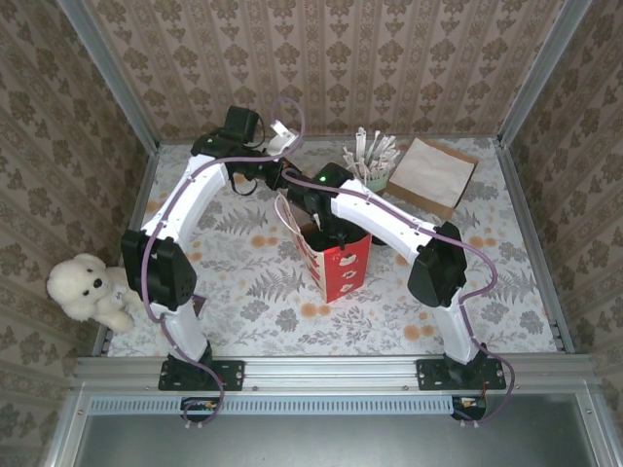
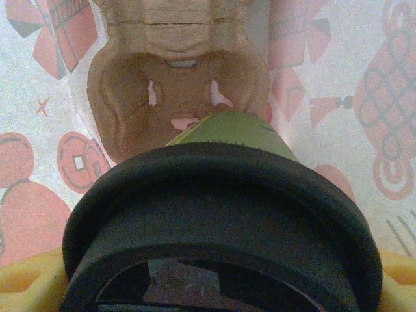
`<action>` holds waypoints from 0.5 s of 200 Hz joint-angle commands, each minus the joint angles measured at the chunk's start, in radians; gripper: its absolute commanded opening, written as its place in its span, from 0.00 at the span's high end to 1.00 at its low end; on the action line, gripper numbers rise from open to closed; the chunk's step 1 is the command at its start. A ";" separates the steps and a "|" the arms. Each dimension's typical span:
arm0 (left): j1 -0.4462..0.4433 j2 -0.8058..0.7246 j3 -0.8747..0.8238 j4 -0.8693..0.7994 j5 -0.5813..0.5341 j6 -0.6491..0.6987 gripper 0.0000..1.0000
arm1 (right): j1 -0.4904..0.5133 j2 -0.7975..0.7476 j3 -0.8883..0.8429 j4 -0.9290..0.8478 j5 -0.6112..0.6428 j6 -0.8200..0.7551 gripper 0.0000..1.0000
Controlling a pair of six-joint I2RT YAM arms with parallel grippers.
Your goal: Pack the takeout coffee
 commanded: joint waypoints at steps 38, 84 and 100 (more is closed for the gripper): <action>0.005 -0.040 -0.036 0.050 0.067 0.038 0.89 | 0.000 -0.060 -0.098 0.093 -0.028 0.043 0.42; 0.005 -0.041 -0.038 0.065 0.089 0.023 0.89 | 0.001 -0.071 -0.169 0.153 -0.011 0.042 0.44; 0.005 -0.041 -0.044 0.077 0.102 0.014 0.89 | 0.001 -0.072 -0.183 0.163 -0.005 0.035 0.44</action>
